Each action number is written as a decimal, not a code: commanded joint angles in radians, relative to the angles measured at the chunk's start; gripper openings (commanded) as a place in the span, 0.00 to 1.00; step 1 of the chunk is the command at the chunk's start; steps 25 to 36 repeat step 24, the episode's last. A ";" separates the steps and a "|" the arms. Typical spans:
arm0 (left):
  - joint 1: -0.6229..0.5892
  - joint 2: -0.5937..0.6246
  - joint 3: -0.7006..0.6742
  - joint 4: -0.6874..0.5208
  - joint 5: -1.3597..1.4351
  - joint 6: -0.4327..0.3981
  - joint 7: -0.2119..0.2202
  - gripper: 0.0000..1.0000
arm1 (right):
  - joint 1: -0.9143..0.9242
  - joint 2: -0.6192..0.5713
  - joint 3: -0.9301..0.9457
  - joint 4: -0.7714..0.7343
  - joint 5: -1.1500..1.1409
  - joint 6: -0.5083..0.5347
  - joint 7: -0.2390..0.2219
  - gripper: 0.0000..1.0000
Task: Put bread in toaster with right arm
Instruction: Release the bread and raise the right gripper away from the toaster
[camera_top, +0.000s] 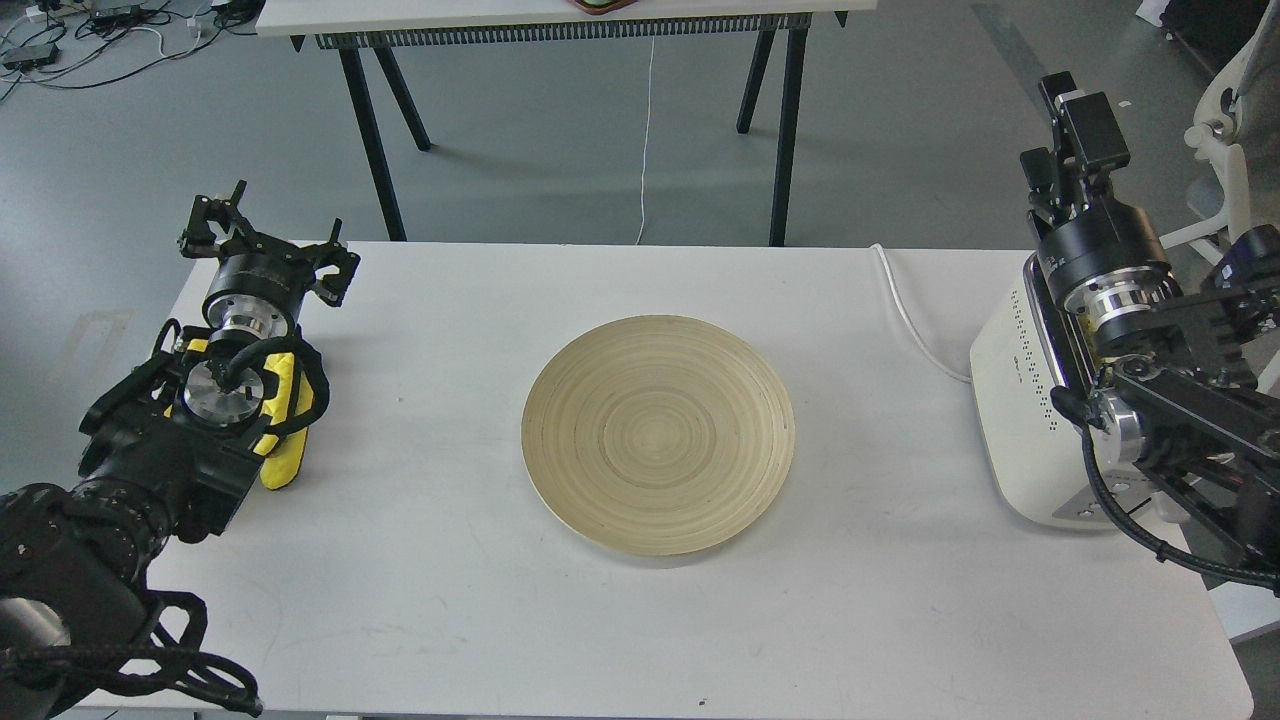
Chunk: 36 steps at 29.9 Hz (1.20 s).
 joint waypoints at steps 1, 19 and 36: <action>0.001 0.000 0.000 0.000 0.000 0.000 0.001 1.00 | -0.030 0.098 0.070 -0.082 0.143 0.133 0.002 0.94; 0.001 0.000 0.000 0.000 0.000 0.000 0.001 1.00 | -0.165 0.276 0.267 -0.194 0.207 0.470 0.002 0.99; 0.001 0.000 0.000 0.000 0.000 0.000 0.001 1.00 | -0.174 0.292 0.270 -0.197 0.207 0.459 0.002 0.99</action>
